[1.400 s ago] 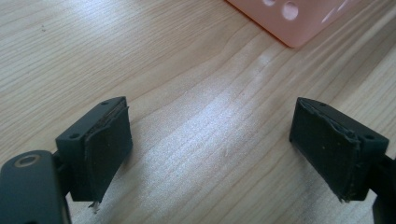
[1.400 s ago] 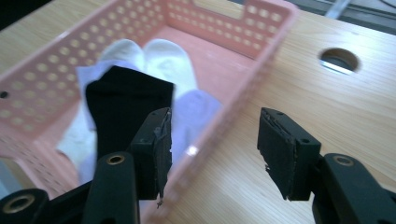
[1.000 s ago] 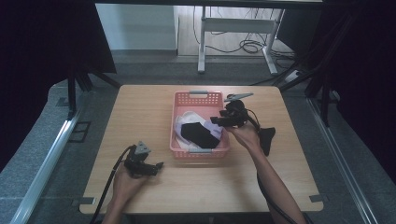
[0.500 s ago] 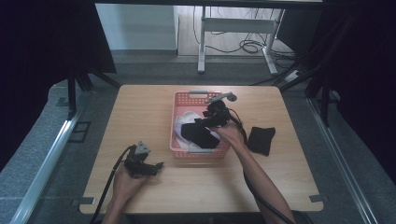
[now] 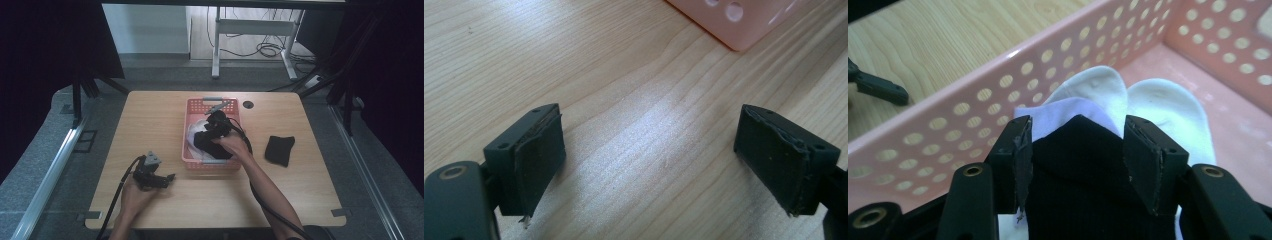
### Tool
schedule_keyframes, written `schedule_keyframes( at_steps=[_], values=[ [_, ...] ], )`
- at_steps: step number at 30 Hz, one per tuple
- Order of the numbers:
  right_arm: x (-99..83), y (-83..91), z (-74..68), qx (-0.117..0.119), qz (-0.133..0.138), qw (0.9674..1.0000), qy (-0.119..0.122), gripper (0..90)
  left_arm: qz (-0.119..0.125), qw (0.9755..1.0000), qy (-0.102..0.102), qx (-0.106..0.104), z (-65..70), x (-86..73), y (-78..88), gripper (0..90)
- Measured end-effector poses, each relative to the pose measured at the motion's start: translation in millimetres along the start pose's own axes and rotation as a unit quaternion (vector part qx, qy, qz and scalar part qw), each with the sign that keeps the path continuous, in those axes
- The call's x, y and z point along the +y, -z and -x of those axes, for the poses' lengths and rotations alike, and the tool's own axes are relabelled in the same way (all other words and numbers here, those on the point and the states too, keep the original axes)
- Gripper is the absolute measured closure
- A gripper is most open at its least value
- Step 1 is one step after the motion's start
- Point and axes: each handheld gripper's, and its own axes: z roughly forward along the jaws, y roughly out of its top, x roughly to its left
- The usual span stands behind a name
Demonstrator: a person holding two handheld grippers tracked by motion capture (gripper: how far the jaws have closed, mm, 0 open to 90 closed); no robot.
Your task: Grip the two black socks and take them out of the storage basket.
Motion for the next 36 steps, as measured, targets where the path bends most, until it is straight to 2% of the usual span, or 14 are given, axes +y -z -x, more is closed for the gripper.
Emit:
schedule_keyframes(
  at_steps=[4, 10, 14, 16, 19, 21, 23, 29, 36],
  values=[
    [0.3, -10.8, 0.1, -0.001, -0.019, 0.9997, 0.014, 45.5, -0.001, 1.0000, 0.000, 0.001, 0.0, 0.1, 0.2, 12.7],
    [-1.3, -23.2, 2.5, 0.003, -0.040, 0.9990, 0.017, 45.5, -0.001, 1.0000, 0.000, 0.000, 0.0, 0.1, 0.2, 12.7],
    [-3.5, -30.6, 1.7, -0.003, -0.065, 0.9976, 0.027, 46.3, -0.001, 1.0000, 0.000, 0.000, 0.0, 0.1, 0.2, 12.7],
    [-4.7, -33.7, 0.9, -0.006, -0.074, 0.9968, 0.031, 49.7, 0.000, 1.0000, 0.001, 0.000, 0.2, 0.0, 0.1, 12.7],
    [-6.5, -37.2, -1.0, -0.023, -0.092, 0.9947, 0.040, 60.8, 0.000, 1.0000, 0.001, 0.000, 0.1, 0.0, 0.1, 12.7],
    [-6.0, -35.5, -1.3, -0.021, -0.091, 0.9951, 0.030, 74.3, 0.000, 1.0000, 0.001, 0.000, 0.2, 0.1, 0.1, 12.7],
    [-4.7, -32.2, -0.7, -0.017, -0.085, 0.9960, 0.019, 83.0, -0.001, 1.0000, 0.000, 0.000, 0.0, 0.1, 0.1, 12.7],
    [-0.3, -19.8, 0.4, -0.026, -0.063, 0.9976, 0.011, 86.8, 0.000, 1.0000, 0.000, 0.000, 0.0, 0.1, 0.1, 12.7],
    [7.6, -0.7, -0.2, -0.023, -0.030, 0.9993, 0.007, 87.0, -0.001, 1.0000, 0.000, 0.000, 0.0, 0.0, 0.1, 12.7]
  ],
)
